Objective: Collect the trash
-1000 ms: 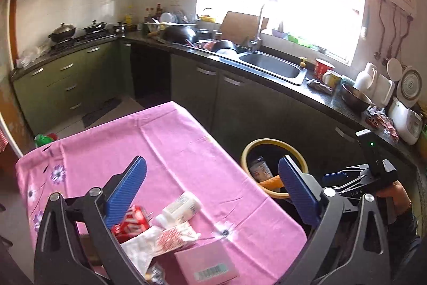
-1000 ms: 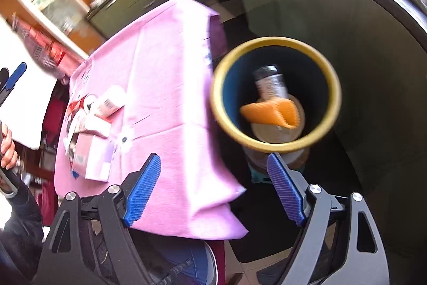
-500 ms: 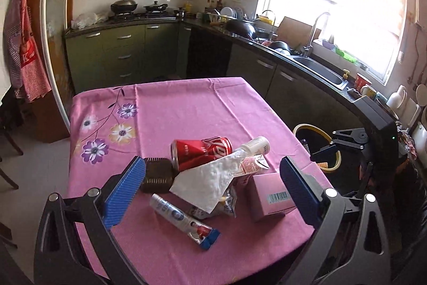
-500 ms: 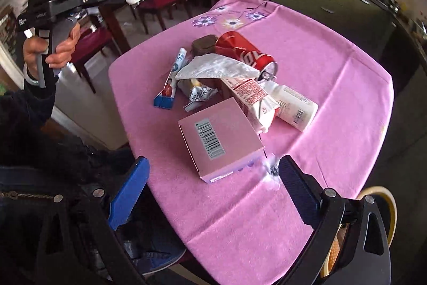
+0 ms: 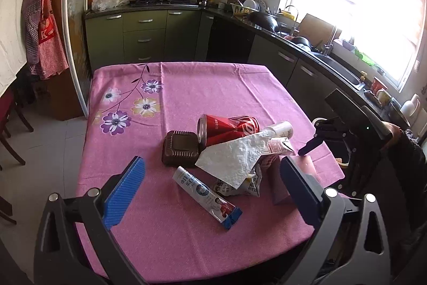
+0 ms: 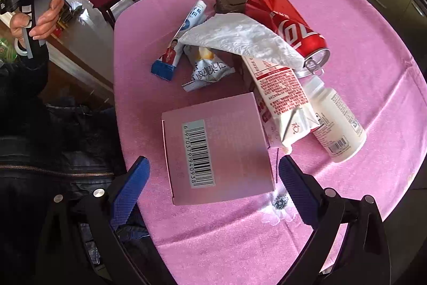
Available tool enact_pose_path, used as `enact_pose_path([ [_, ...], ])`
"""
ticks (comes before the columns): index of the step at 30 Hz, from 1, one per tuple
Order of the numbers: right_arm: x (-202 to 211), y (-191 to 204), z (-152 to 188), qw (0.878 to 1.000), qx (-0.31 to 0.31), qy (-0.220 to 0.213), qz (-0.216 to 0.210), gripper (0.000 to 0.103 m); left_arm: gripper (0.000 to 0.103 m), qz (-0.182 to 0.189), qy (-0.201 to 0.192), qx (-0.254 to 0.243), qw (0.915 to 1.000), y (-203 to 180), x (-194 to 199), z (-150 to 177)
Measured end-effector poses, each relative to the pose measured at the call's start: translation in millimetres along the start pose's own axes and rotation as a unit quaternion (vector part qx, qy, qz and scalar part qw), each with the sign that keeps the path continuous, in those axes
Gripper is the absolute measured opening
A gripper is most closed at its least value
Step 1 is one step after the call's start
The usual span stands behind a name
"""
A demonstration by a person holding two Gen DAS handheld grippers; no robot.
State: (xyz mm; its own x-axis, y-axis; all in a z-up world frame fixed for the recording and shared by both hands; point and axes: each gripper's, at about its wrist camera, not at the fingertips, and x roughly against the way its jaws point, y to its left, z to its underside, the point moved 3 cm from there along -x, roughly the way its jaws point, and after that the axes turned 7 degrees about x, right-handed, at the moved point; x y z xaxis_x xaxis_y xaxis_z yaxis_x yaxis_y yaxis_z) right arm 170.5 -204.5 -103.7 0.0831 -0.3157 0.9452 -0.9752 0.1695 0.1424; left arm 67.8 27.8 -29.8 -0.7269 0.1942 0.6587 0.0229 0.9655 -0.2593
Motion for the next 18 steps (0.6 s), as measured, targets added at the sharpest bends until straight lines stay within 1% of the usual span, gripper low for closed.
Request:
enact_pose_path([
  [2, -6, 4, -2, 1.000, 0.005, 0.006, -0.007, 0.096, 0.096, -0.001, 0.005, 0.003, 1.0000, 2, -4, 0],
  [6, -14, 10, -4, 1.000, 0.012, 0.010, -0.008, 0.096, 0.096, 0.001, 0.013, 0.006, 0.9999, 3, -12, 1],
  [12, -33, 18, -6, 1.000, 0.011, 0.018, 0.009, 0.096, 0.096, 0.002, 0.025, 0.010, 0.9996, 5, -21, 4],
  [13, -35, 18, -6, 1.000, 0.010, 0.019, 0.011, 0.093, 0.096, 0.002, 0.026, 0.011, 0.9996, 5, -22, 4],
  [14, -38, 18, -5, 1.000, 0.009, 0.019, 0.015, 0.086, 0.096, 0.002, 0.027, 0.011, 0.9996, 6, -22, 4],
  [15, -40, 18, -5, 1.000, 0.007, 0.018, 0.018, 0.083, 0.096, 0.002, 0.027, 0.010, 0.9996, 5, -23, 5],
  [16, -41, 17, -5, 1.000, 0.003, 0.016, 0.019, 0.080, 0.096, 0.002, 0.026, 0.010, 0.9996, 6, -23, 5],
  [18, -41, 16, -4, 1.000, -0.009, 0.007, 0.015, 0.080, 0.096, 0.001, 0.027, 0.011, 0.9996, 6, -23, 6],
])
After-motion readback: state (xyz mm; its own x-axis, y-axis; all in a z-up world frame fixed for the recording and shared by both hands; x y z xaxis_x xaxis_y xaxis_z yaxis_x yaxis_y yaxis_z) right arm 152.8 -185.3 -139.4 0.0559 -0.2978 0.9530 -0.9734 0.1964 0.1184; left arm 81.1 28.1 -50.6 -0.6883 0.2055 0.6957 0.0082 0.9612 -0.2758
